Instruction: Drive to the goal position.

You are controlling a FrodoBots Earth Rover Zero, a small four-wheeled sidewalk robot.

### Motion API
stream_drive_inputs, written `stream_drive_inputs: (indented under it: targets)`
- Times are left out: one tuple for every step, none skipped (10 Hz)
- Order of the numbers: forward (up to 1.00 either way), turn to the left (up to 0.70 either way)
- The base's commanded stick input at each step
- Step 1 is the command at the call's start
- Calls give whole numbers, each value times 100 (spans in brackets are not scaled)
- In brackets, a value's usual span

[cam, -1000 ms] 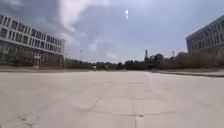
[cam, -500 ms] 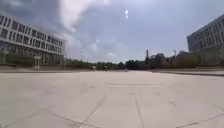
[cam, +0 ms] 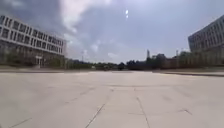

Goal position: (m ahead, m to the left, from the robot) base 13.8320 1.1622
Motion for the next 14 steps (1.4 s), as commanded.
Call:
stream_drive_inputs:
  targets:
    - [70,0]
    - [70,0]
    - [70,0]
    - [70,0]
    - [70,0]
    - [70,0]
    - [70,-3]
    - [70,-32]
    - [70,-35]
    - [70,-35]
    - [70,-35]
    - [70,0]
    - [70,0]
    - [70,0]
